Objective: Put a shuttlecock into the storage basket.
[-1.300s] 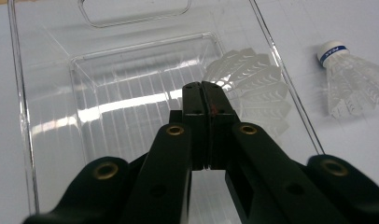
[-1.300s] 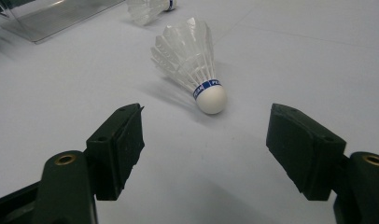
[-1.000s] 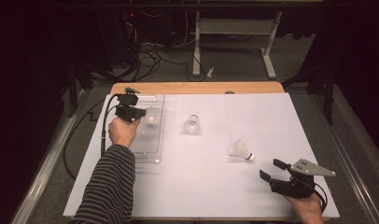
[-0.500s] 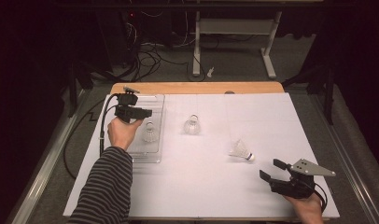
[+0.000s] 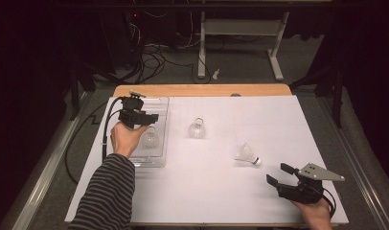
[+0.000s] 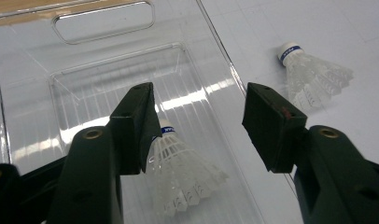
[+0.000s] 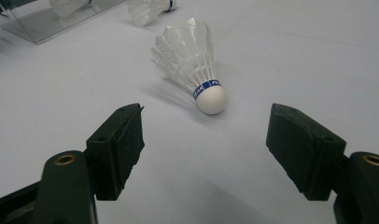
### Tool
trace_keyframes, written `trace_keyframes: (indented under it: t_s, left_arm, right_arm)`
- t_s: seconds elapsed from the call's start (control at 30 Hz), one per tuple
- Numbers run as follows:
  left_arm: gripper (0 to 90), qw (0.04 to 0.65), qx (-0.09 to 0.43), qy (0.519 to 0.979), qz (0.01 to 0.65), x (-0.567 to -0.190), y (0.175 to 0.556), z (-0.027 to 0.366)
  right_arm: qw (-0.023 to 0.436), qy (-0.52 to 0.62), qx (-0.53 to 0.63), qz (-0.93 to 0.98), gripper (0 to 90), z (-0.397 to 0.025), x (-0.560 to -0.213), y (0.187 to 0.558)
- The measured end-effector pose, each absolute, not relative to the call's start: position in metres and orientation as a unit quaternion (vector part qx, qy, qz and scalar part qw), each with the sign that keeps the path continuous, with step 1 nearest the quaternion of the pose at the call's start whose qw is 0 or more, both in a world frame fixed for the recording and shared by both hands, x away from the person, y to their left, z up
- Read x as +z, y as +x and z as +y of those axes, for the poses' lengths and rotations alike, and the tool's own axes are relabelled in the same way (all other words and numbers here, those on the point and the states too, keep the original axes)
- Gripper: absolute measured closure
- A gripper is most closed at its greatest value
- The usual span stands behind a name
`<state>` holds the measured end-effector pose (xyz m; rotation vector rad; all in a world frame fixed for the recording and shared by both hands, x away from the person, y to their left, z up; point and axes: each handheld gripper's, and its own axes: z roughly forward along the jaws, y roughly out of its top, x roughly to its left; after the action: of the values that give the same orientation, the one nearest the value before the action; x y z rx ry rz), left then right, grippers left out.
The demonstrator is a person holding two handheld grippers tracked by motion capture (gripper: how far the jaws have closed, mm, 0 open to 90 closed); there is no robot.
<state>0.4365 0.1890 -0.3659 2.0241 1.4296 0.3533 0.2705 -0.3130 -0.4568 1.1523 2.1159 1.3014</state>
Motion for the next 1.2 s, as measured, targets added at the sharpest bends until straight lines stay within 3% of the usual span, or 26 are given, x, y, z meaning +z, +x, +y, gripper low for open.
trace_keyframes:
  t_s: [1.2]
  left_arm:
    - [40.6, 0.376, 0.138, 0.772, 0.493, -0.364, 0.396, 0.196]
  right_arm:
    - [0.201, 0.414, 0.466, 0.756, 28.0, -0.313, -0.457, 0.270]
